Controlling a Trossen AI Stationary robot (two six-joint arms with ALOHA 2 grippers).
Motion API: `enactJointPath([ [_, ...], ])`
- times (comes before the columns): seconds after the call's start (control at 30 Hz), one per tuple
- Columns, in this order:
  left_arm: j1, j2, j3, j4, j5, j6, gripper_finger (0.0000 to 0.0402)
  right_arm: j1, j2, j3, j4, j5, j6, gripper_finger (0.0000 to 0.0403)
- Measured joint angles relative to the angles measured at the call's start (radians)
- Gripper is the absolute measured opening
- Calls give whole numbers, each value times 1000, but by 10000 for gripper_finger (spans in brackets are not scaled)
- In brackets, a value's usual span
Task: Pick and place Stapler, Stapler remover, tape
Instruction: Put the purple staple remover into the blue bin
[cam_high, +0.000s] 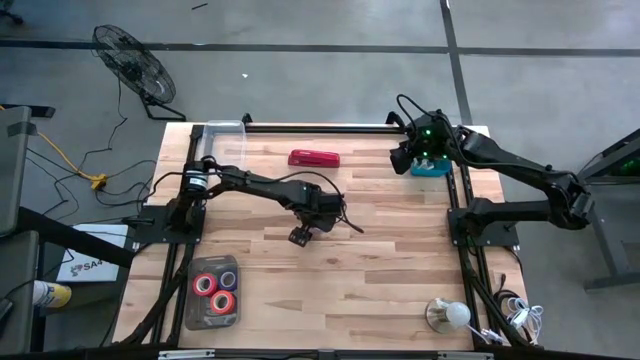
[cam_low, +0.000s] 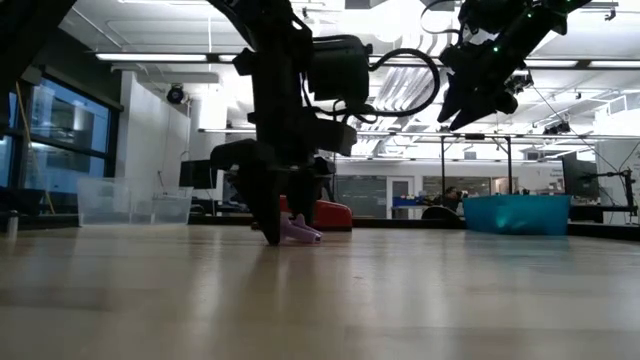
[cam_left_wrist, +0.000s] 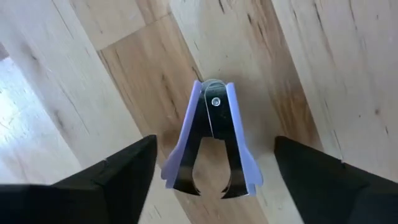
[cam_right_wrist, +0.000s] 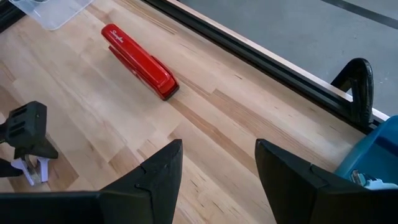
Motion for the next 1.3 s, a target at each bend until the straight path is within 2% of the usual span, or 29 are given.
enactJointPath([
  [0.47,0,0,1,-49,-34,-57,105,0,0,0,1,0,-8,193],
  [0.53,0,0,2,-51,-36,-60,84,0,0,0,1,0,-13,193],
  [0.77,1,2,54,-136,-104,-84,84,0,0,0,1,-30,-42,193],
  [0.93,1,-1,143,-207,-147,-94,84,0,-15,0,1,-130,-103,193],
  [1.13,30,-3,299,-252,-204,-114,84,0,-129,0,1,-257,-193,193],
  [1.3,80,-4,465,-252,-238,-135,84,0,-266,0,21,-306,-257,193],
])
